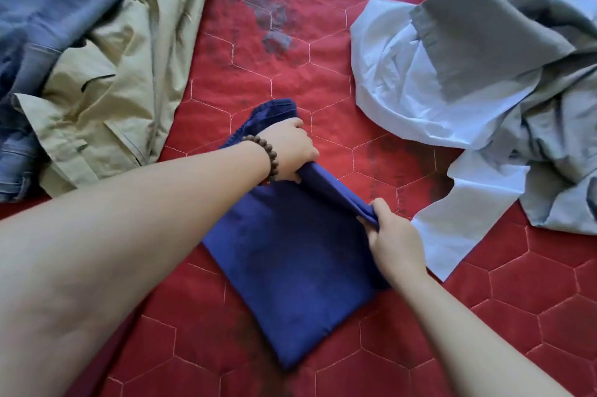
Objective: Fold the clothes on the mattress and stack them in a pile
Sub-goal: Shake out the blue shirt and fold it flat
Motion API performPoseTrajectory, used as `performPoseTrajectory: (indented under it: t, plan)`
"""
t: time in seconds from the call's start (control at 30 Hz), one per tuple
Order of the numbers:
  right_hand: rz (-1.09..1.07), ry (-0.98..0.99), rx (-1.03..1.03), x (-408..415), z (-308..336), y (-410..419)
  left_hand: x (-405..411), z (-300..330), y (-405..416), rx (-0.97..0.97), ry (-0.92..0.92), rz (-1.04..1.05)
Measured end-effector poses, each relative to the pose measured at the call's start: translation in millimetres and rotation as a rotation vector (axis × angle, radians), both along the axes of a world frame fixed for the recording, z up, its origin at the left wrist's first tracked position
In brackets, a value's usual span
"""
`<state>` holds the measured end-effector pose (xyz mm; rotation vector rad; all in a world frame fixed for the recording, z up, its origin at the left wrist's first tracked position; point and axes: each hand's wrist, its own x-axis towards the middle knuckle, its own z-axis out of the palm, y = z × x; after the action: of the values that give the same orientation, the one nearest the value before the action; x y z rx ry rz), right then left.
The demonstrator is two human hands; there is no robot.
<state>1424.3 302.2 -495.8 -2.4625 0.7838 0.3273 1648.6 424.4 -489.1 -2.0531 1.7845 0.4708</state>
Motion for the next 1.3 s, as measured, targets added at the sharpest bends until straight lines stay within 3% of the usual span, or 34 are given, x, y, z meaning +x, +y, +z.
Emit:
performPoseTrajectory:
  t: [0.13,0.23,0.4,0.53,0.63,0.77,0.83,1.03,1.17,1.3]
  plan:
    - [0.037,-0.088,-0.11,22.0,28.7,-18.7,15.2,25.8,13.4,-0.11,0.09,0.159]
    - [0.049,-0.223,-0.223,40.4,66.0,-31.4,28.7,61.5,20.7,-0.285,0.046,0.232]
    - [0.204,-0.487,-0.445,49.1,137.4,-34.3,37.5,134.2,37.8,-0.587,-0.023,0.147]
    - [0.355,-0.561,-0.417,32.7,157.8,-21.1,25.5,152.1,63.5,-0.672,-0.031,0.098]
    - [0.44,-0.481,-0.407,9.2,127.5,6.3,2.7,118.6,94.4,-0.572,-0.094,0.109]
    - [0.559,-0.215,-0.343,-22.6,58.7,61.8,-46.5,40.4,140.2,-0.056,-0.019,0.341]
    - [0.641,-0.094,-0.309,-37.4,32.4,85.5,-74.1,10.2,158.4,0.085,0.045,0.46]
    - [0.714,0.063,-0.141,-66.5,6.6,150.0,-114.1,-15.4,187.4,0.068,-0.013,0.62]
    - [0.819,0.178,0.163,-69.9,2.6,176.0,-117.1,-14.2,198.5,0.09,-0.081,0.765]
    - [0.658,-0.05,0.167,-45.8,7.7,151.8,-132.1,-14.6,193.5,-0.02,-0.064,0.978]
